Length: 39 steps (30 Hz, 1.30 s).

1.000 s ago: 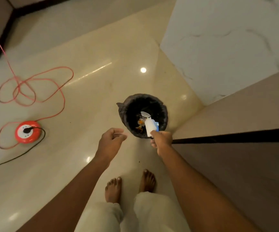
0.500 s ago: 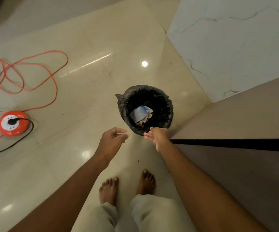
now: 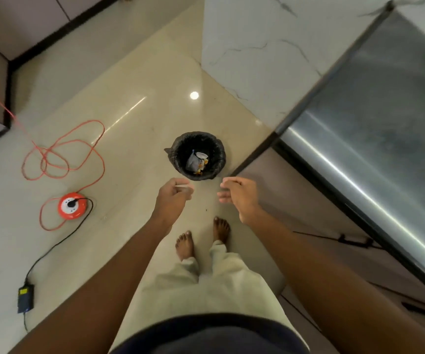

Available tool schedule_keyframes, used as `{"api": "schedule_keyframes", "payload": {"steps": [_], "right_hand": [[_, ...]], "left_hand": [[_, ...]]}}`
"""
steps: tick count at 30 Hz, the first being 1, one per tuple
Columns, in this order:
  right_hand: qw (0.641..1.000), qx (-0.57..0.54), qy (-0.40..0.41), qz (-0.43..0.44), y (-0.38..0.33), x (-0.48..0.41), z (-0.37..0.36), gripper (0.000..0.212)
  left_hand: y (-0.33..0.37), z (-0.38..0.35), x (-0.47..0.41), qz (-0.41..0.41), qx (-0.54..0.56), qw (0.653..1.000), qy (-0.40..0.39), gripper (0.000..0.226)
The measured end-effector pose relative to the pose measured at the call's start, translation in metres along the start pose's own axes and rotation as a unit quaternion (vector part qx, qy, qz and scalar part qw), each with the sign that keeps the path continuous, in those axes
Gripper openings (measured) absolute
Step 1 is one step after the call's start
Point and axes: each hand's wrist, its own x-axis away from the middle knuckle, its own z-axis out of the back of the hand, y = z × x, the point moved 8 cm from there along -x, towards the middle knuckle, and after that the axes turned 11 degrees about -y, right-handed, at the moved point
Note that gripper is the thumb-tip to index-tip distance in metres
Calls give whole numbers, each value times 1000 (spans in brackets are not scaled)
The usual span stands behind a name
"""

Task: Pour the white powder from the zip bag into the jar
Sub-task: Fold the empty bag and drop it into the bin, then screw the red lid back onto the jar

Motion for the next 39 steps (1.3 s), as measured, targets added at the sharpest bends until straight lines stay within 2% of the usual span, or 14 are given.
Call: {"api": "schedule_keyframes", "payload": {"steps": [5, 8, 12, 19, 22, 25, 28, 32, 36, 37, 39], "right_hand": [[991, 35, 43, 122, -37, 87, 51, 11], [976, 61, 97, 185, -50, 136, 92, 17], [950, 78, 199, 230, -57, 198, 165, 11], [903, 40, 345, 253, -45, 270, 310, 8], [882, 71, 394, 248, -39, 284, 377, 13], [867, 93, 440, 215, -34, 288, 441, 29], [847, 149, 480, 172, -38, 280, 503, 33], [848, 251, 457, 96, -47, 251, 569, 51], [863, 369, 344, -21, -57, 210, 608, 82], [862, 394, 313, -54, -58, 202, 613, 81], [856, 435, 266, -84, -59, 190, 617, 59]], "left_hand": [[42, -52, 39, -76, -65, 994, -52, 21], [71, -96, 53, -137, -127, 978, -96, 16], [110, -172, 71, -202, -192, 947, -160, 17], [159, -333, 92, -296, -240, 888, -257, 17], [171, -406, 95, -314, -251, 868, -290, 19], [182, -473, 92, -325, -269, 850, -314, 28], [196, -535, 81, -338, -290, 840, -311, 47], [206, -606, 56, -329, -313, 839, -300, 82], [207, -654, 36, -319, -332, 831, -311, 112], [207, -664, 33, -316, -337, 828, -319, 116], [210, -681, 33, -317, -328, 822, -341, 119]]}}
